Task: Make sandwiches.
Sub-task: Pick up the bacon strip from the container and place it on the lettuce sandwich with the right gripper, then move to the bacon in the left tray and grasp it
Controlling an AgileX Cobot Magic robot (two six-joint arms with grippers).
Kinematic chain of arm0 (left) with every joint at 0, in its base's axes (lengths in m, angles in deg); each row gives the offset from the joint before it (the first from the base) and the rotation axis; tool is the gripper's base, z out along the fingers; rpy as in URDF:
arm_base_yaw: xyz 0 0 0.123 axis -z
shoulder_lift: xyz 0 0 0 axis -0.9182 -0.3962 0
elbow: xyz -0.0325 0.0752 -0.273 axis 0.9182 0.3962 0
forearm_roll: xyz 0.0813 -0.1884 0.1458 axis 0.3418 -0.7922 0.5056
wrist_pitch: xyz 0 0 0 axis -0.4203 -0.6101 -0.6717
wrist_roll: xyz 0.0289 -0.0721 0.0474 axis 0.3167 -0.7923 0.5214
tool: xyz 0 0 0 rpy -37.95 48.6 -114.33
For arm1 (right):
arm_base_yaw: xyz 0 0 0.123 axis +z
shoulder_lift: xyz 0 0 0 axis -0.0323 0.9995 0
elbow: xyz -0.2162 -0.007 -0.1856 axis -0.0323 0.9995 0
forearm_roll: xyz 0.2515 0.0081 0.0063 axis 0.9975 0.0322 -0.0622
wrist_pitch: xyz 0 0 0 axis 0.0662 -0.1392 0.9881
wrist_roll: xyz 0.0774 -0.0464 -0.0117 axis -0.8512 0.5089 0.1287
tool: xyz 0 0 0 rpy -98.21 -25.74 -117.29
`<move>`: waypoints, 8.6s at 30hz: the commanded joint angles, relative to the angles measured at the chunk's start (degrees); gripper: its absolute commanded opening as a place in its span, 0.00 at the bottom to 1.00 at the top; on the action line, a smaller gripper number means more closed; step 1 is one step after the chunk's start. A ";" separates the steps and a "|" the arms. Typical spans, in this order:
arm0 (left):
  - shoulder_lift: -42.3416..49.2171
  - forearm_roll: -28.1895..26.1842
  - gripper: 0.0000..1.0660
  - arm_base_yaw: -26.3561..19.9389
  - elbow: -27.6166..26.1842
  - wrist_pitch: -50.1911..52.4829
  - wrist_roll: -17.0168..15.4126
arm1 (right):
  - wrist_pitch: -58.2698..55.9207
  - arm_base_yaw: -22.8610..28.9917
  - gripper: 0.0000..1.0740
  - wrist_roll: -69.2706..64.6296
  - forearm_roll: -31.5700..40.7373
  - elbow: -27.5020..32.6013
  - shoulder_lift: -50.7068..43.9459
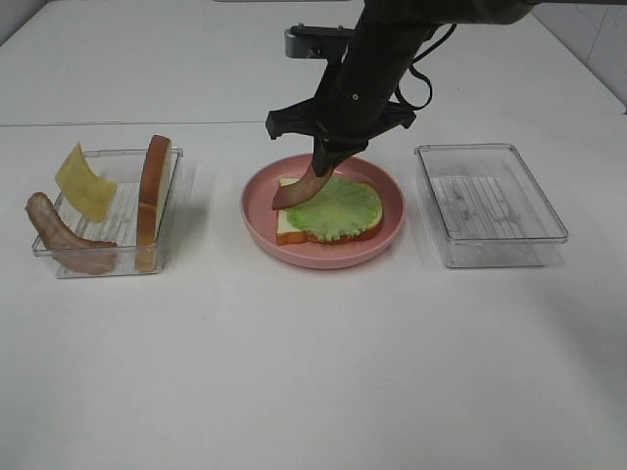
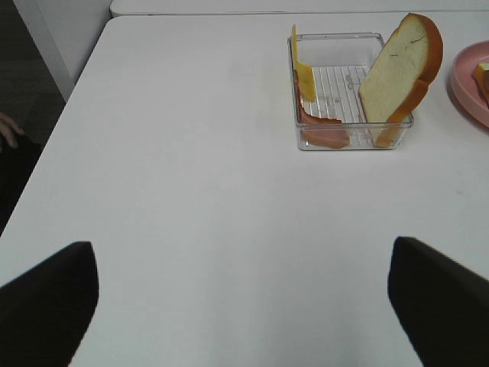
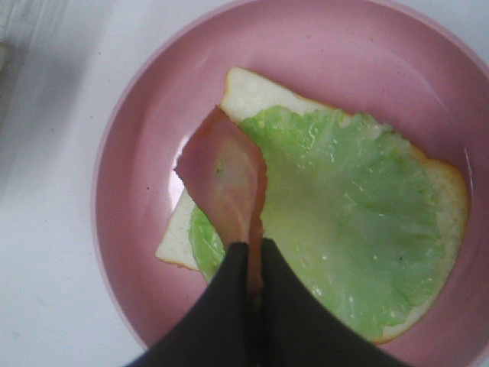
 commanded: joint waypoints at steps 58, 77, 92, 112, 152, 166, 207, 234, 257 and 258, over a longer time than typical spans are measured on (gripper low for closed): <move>0.97 0.11 0.92 -0.23 -0.06 0.40 0.00 | -8.02 -22.80 0.89 -2.18 -7.33 38.27 -35.92; 0.97 0.11 0.92 -0.23 -0.06 0.40 0.00 | -8.71 -22.80 0.89 -2.23 -8.14 71.68 -96.37; 0.97 0.11 0.92 -0.23 -0.06 0.40 0.00 | -9.68 -22.80 0.89 0.40 -9.28 76.78 -125.88; 0.34 0.11 0.92 -0.23 -0.06 0.40 0.00 | -10.37 -22.75 0.89 0.92 -9.17 77.64 -129.14; -34.26 2.92 0.92 -0.23 -6.53 0.52 -6.42 | -10.37 -26.64 0.89 0.69 -9.05 77.64 -129.03; -71.45 4.76 0.93 -0.23 -26.64 -0.80 -3.95 | -10.37 -26.64 0.89 0.69 -9.05 77.64 -129.03; -119.23 2.86 0.93 11.12 -57.24 6.82 -7.68 | -10.37 -26.64 0.89 0.69 -8.88 77.64 -128.92; -119.23 2.75 0.39 11.12 -57.24 6.70 -8.14 | -10.37 -26.64 0.89 0.69 -8.88 77.64 -128.92; -116.65 0.40 0.00 11.12 -57.24 5.73 -8.19 | -10.37 -26.64 0.89 0.69 -8.88 77.64 -128.92; -115.34 -0.40 0.00 11.12 -57.24 5.73 -8.19 | -10.37 -26.64 0.89 0.69 -8.88 77.64 -128.92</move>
